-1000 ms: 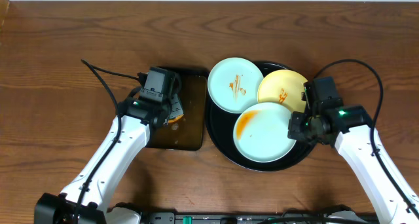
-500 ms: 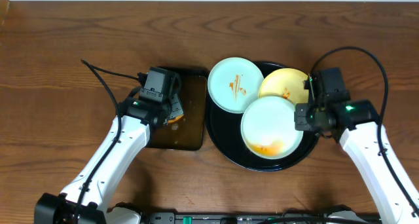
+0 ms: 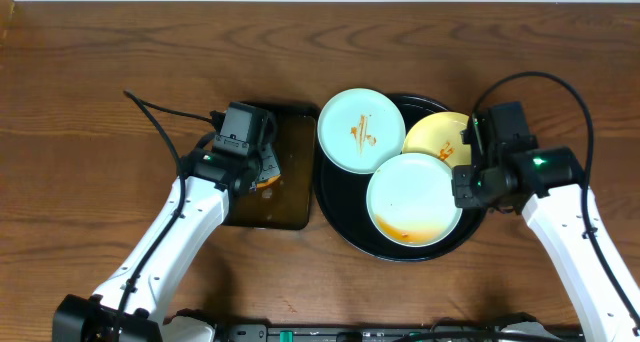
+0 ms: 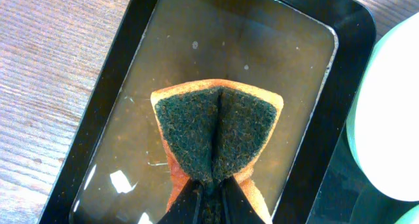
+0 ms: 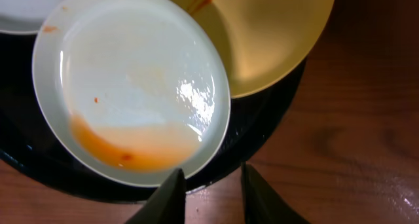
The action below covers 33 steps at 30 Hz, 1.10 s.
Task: Clean dirty plates on tray and stack at the side
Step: 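Pull the green plate rightward off the black tray with the right gripper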
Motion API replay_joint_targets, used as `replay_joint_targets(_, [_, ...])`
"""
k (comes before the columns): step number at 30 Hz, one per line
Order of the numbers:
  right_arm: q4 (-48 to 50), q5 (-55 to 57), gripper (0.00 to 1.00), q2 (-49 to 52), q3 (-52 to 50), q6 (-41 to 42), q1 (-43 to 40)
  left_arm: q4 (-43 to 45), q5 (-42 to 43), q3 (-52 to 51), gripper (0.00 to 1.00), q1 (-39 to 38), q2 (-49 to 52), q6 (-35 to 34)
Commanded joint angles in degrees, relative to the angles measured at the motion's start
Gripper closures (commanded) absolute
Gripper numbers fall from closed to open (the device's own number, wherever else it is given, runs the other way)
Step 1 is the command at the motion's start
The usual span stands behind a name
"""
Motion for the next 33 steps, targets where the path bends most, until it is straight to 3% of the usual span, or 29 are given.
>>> replay_joint_targets(1, [0.4,-3.2,0.72,-0.6,-2.5,0.3,-2.4,0.0,-1.2,-0.3,0.92,0.2,0.1,0.4])
replay_joint_targets(6, [7.1,-11.0,0.72,-0.5,-8.9,-1.0,-6.4,0.0,-1.1,-0.3,0.92,0.2,0.1,0.4])
replay_joint_targets(14, [15.5,-14.6,0.74,-0.2,-17.3,-0.4,-11.1,0.0,-1.1,-0.3,0.92,0.2,0.1,0.4])
replay_joint_targets(33, [31.1,-20.1,0.81,-0.2,-29.2,4.4,-11.9,0.0,-1.1,-0.3,0.92,0.2,0.1,0.4])
